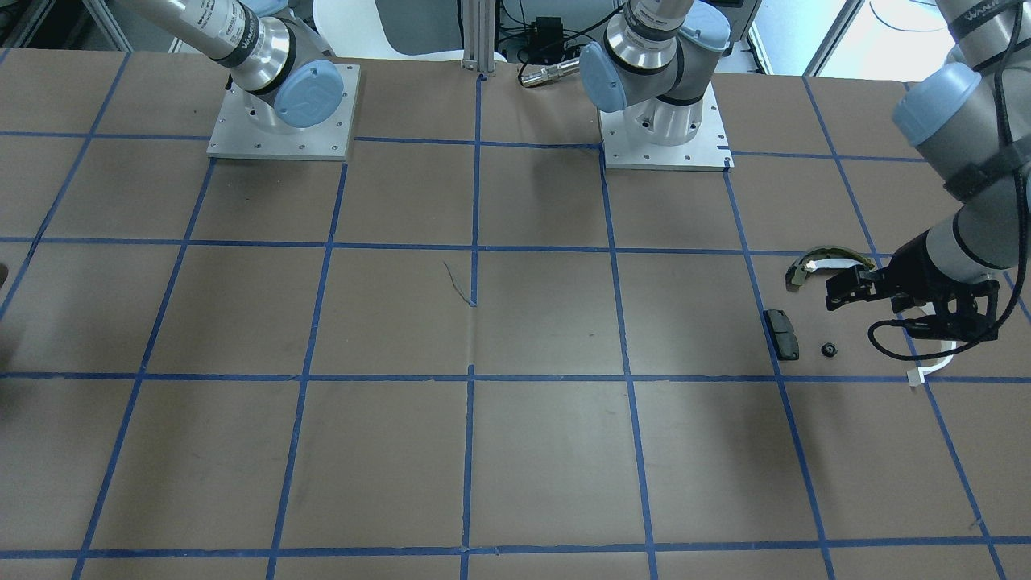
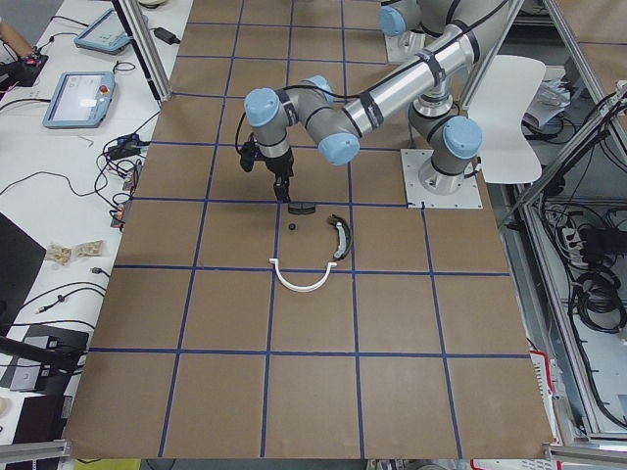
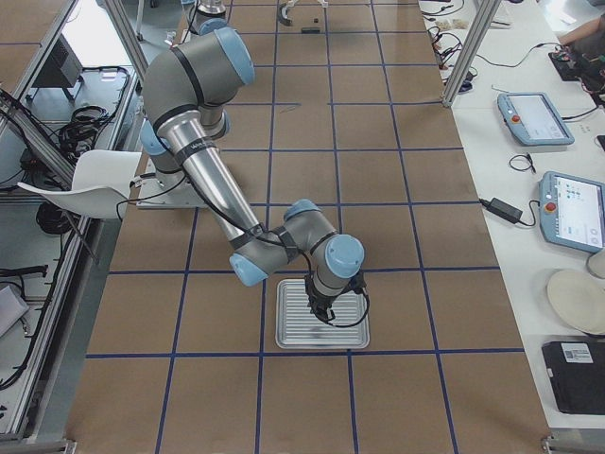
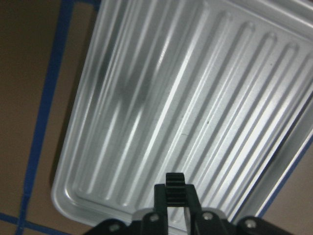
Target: Place bearing gear from tray to pile
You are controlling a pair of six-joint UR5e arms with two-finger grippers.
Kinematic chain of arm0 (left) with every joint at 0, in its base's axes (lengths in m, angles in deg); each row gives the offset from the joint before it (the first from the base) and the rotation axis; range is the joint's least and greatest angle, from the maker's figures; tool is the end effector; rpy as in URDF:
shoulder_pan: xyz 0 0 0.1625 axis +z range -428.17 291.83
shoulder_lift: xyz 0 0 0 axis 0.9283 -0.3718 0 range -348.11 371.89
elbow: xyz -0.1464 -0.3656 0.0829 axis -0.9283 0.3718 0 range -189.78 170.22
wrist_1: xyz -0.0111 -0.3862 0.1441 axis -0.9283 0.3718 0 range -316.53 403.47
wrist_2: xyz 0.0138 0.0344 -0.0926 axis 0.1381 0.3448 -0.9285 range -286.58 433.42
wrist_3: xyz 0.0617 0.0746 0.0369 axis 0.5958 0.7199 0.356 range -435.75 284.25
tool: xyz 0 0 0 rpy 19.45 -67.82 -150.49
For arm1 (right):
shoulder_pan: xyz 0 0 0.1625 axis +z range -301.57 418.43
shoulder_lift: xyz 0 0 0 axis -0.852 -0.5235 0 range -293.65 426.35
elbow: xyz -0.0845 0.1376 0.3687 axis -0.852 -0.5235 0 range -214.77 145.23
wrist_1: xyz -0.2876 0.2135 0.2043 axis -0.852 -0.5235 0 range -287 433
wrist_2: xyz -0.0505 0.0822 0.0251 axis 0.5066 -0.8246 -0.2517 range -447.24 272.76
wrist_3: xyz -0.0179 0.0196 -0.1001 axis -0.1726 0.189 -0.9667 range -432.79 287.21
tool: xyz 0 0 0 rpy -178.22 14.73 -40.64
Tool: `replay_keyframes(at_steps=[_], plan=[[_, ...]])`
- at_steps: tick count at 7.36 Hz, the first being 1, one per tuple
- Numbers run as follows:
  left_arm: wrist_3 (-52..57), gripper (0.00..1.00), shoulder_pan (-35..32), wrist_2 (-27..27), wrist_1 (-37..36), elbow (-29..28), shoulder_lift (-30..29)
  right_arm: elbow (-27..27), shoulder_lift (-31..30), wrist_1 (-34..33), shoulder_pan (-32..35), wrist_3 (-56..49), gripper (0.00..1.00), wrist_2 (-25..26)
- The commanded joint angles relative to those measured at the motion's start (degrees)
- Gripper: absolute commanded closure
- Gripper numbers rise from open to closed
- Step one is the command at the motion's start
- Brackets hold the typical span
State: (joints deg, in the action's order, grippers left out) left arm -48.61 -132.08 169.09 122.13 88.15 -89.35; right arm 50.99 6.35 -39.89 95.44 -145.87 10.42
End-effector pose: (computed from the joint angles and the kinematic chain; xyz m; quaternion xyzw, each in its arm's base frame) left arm 0.1233 -0.5317 0.3134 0.0125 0.9964 0.0831 0.0136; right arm -0.4449 -0.4849 0.2339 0.1756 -0.9819 -0.0709 0.0079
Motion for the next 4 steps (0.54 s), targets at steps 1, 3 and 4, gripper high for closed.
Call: replay_keyframes(at_steps=[1, 3, 4], plan=[[-16.1, 0.00, -9.4, -0.1, 12.3, -5.3, 5.2, 0.5, -8.0, 10.2, 6.2, 14.0, 1.00, -6.8], [-27.9, 0.00, -19.1, -4.9, 18.0, -9.6, 8.1, 1.3, -12.6, 16.0, 17.3, 30.6, 1.00, -7.6], [-29.0, 0.00, -23.4, -6.2, 17.6, -10.2, 9.7, 1.9, -14.2, 17.1, 22.4, 38.6, 1.00, -9.7]])
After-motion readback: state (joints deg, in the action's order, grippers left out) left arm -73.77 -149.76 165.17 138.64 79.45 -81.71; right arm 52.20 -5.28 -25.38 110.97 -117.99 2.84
